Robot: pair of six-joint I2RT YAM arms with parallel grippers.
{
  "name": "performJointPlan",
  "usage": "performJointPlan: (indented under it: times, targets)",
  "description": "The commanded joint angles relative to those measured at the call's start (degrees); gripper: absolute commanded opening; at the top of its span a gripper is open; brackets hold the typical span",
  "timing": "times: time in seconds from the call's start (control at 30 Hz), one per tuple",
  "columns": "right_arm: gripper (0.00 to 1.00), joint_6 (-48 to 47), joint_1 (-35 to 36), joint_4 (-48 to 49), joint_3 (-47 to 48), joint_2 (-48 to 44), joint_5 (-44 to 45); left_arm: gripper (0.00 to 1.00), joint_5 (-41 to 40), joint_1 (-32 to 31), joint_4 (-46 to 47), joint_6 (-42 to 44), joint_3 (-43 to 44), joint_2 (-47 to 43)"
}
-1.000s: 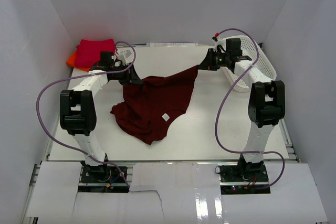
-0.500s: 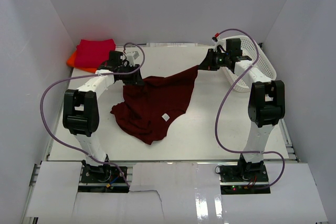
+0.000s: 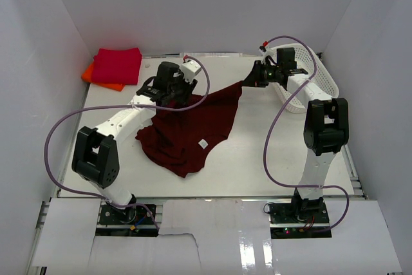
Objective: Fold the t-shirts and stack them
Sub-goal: Flatten out the tshirt
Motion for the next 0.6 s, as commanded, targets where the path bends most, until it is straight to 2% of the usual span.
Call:
performJointPlan:
  times: [0.0, 0.07, 0.13, 0.23, 0.4, 0.47, 0.57]
  targets:
    - [0.08, -0.10, -0.25, -0.40, 2.61, 0.28, -1.54, 0.53, -8.70, 0.36, 2.37, 7.12, 0.98, -2.17]
    - [0.08, -0.02, -0.25, -0.40, 2.69, 0.37, -1.36, 0.53, -11.94, -3.41, 3.25, 10.97, 0.19, -2.52]
    - [0.08, 0.07, -0.25, -0.66, 3.22, 0.63, -1.36, 0.54, -19.14, -7.18, 3.69, 14.58, -0.34, -1.91]
    - [0.08, 0.07, -0.25, -1.27, 3.66, 0.98, -1.54, 0.54, -24.68, -9.39, 3.61, 20.30, -0.34, -0.33]
    - [0.08, -0.10, -0.25, -1.89, 3.75, 1.07, -1.72, 0.58, -24.18, -13.70, 2.02, 31.79, -3.58, -1.11]
    - [0.08, 0.16, -0.25, -1.89, 3.84, 1.33, -2.07, 0.57, -27.25, -14.58, 2.46, 33.49, -4.64, -0.15]
    - [0.08, 0.42, -0.25, -1.80, 3.84, 1.60, -2.68, 0.57, -27.08, -14.58, 2.81, 34.55, -5.09, 0.81]
